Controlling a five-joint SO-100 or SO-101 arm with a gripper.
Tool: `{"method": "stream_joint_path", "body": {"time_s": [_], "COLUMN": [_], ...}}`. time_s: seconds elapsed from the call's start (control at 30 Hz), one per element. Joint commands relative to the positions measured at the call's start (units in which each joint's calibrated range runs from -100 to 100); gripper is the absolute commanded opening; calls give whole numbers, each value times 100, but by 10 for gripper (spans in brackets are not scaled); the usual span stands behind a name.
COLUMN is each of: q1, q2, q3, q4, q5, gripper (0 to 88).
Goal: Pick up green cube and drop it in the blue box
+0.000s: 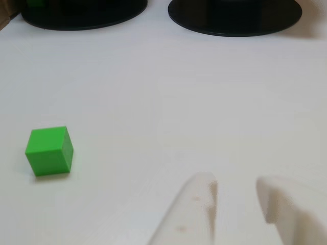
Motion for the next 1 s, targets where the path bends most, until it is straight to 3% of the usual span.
{"method": "stream_joint_path", "body": {"time_s": [0.0, 0.97], "q1": [41, -12], "q2": [-50, -67], "q3": [27, 45], "q4": [-105, -105], "q5": [-15, -20], "gripper": [23, 23]}}
